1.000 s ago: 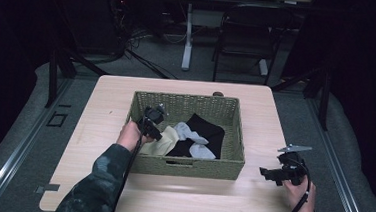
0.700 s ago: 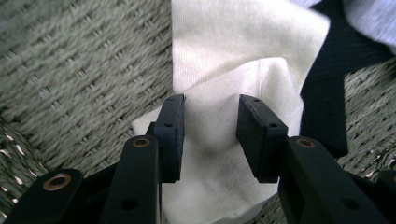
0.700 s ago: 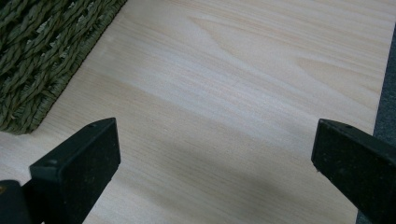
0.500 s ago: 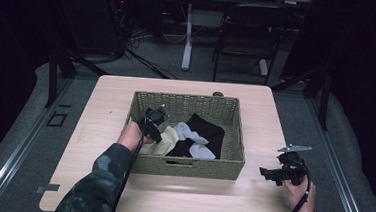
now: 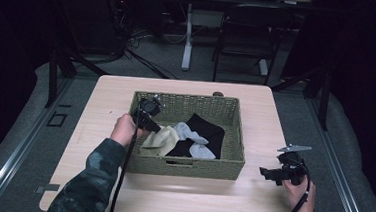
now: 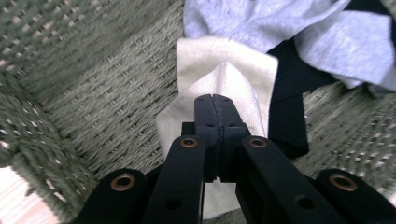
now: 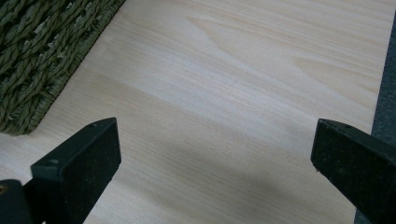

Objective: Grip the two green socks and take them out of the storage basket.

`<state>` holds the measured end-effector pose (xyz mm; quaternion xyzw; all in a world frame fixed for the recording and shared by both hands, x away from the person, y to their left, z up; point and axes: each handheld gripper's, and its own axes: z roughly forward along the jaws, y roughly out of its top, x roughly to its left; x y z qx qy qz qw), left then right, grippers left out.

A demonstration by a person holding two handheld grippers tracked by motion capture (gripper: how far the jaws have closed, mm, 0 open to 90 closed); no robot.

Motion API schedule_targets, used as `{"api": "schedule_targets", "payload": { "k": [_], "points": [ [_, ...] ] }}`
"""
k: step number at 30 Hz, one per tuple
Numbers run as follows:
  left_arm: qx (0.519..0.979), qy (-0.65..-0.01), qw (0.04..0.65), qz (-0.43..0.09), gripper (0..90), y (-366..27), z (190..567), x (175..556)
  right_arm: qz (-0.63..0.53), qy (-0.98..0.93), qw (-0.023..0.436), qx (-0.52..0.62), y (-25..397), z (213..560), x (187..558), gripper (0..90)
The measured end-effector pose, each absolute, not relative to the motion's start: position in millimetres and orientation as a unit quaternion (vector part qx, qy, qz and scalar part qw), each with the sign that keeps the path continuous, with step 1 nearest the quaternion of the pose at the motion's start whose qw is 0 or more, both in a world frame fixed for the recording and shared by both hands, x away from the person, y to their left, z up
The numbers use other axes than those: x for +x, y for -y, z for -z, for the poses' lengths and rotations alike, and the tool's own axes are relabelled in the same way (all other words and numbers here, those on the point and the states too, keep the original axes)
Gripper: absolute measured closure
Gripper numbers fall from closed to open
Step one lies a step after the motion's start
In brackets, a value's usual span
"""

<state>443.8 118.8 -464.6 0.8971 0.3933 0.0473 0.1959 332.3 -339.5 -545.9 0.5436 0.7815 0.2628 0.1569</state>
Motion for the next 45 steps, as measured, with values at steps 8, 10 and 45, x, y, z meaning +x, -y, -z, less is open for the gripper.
{"api": "schedule_targets", "payload": {
  "k": [8,10,45],
  "points": [
    [0.899,-0.385,0.205,-0.045,90.0,-126,436,445,-0.262,-0.782,0.157,0.544,340,546,332,0.8],
    [0.899,-0.382,0.206,-0.048,90.0,-128,428,446,-0.262,-0.782,0.157,0.544,340,546,333,0.8],
    [0.903,-0.358,0.213,-0.102,90.0,-138,316,448,-0.26,-0.782,0.155,0.545,339,548,334,0.9]
  ]
}}
